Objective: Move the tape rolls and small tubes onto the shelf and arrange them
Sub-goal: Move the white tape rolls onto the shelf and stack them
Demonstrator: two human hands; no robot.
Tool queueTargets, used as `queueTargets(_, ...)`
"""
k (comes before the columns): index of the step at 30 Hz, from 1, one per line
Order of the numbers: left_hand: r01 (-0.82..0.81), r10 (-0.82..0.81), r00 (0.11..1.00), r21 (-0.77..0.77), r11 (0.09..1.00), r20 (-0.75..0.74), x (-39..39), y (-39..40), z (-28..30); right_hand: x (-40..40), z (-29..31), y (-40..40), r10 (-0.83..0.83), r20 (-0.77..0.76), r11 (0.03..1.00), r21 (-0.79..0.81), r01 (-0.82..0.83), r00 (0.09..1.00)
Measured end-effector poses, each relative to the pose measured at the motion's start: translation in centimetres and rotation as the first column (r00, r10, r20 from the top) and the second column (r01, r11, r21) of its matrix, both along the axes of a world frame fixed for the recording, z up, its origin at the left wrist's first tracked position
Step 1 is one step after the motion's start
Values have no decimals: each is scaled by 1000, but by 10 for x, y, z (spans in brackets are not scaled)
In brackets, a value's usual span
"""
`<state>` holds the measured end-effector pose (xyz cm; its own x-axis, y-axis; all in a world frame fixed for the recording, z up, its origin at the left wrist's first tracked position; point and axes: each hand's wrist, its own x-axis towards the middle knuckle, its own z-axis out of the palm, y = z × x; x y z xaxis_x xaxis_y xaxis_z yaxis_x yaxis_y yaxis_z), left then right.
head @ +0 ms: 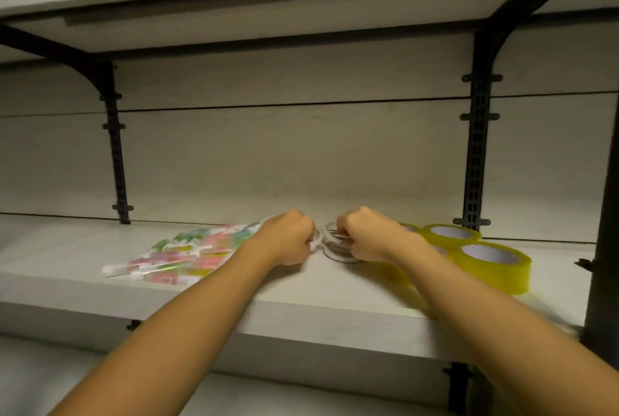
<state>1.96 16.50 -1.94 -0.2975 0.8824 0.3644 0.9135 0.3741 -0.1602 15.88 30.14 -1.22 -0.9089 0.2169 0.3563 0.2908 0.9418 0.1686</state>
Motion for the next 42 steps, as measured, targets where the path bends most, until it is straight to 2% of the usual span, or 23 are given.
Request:
queueTargets(4, 11, -10, 1000, 53, 999, -18, 0, -20, 13, -8, -12, -1, -36, 75, 999, 35, 34, 997)
queueTargets(11, -5, 9, 999, 105, 994, -36, -2, -56, 20, -6, -12, -7, -72, 72, 995, 79, 66, 995)
queueTargets(20, 36, -31, 999, 155, 987, -36, -12, -90, 23, 21, 10, -32, -26, -81, 972, 229, 44, 996)
queueTargets(27, 156, -154, 988, 185, 970, -30, -2, -94, 26, 54, 19, -75, -50, -200, 957, 270, 104, 979)
queueTargets(34, 307, -307, 951, 162, 938, -26, 32, -85, 18, 110, 12, -110, -199, -274, 908, 309, 282, 941)
queueTargets(42, 488, -493, 870, 159, 858, -10, 91, -72, 10, 190, 13, -149, -405, -279, 850, 237, 471, 871)
